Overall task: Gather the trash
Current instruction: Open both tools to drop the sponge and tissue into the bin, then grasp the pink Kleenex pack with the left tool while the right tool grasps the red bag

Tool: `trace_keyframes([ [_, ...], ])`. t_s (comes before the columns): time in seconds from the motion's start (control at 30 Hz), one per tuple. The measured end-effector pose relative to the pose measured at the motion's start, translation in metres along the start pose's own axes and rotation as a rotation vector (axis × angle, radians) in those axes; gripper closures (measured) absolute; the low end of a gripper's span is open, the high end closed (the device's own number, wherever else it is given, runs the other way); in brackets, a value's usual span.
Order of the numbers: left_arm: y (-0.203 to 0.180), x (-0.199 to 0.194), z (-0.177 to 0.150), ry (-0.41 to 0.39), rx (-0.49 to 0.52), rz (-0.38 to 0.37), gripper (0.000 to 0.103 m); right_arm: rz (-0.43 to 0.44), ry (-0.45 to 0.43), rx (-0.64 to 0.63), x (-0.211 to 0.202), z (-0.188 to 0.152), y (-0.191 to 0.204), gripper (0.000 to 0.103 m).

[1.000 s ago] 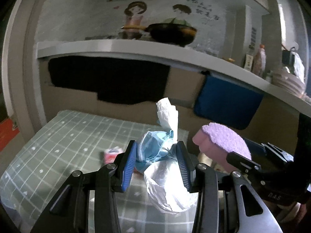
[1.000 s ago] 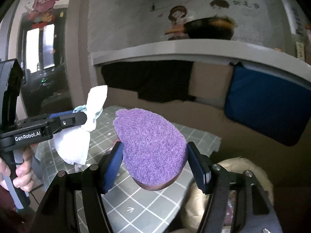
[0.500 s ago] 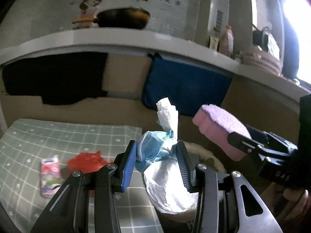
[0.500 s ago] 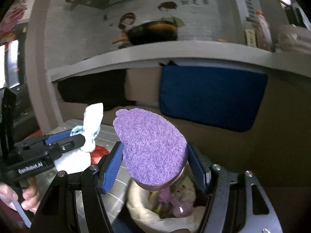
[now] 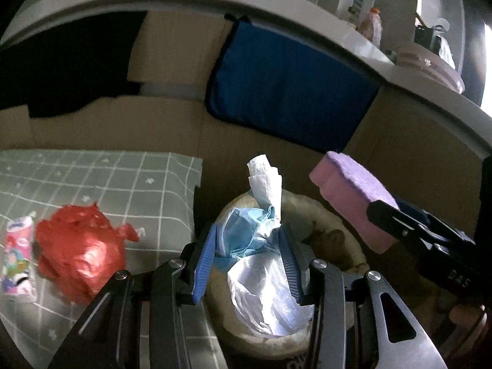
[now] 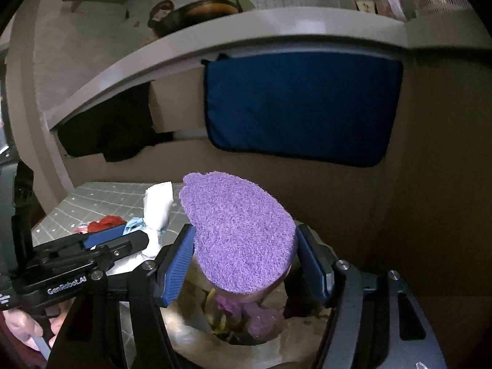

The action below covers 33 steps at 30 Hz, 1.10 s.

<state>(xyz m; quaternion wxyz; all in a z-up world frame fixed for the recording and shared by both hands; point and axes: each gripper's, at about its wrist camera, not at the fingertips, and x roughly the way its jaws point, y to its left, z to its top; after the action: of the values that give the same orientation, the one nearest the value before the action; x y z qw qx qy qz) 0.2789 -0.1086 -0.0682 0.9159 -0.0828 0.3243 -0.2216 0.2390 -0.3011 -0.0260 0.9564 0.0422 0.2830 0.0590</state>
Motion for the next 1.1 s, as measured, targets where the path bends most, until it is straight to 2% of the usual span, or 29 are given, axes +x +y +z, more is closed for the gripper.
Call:
trace_keyframes([
  [0.17,0.006,0.021,-0.001,0.038,-0.036,-0.086,0.060,-0.019,0.020,0.012,0.006,-0.003,-0.009,0.040],
  [0.27,0.011,0.024,-0.003,0.054,-0.050,-0.128,0.055,-0.028,0.026,0.015,0.009,-0.003,-0.012,0.040],
  [0.4,0.013,0.017,0.000,0.055,-0.046,-0.130,0.050,-0.035,0.036,0.020,0.012,-0.005,-0.013,0.040],
  [0.53,0.020,0.005,0.009,0.016,-0.087,-0.147,0.048,-0.036,0.043,0.026,0.018,-0.005,-0.011,0.040],
  [0.63,0.028,-0.009,0.015,0.002,-0.114,-0.122,0.048,-0.035,0.047,0.026,0.020,-0.006,-0.010,0.040],
  [0.87,0.048,-0.053,0.011,-0.051,-0.092,-0.030,0.048,-0.029,0.064,0.041,0.030,-0.013,-0.009,0.037],
  [1.1,0.100,-0.086,-0.007,-0.044,-0.158,0.068,0.048,-0.038,0.029,0.027,0.025,-0.015,-0.001,0.035],
])
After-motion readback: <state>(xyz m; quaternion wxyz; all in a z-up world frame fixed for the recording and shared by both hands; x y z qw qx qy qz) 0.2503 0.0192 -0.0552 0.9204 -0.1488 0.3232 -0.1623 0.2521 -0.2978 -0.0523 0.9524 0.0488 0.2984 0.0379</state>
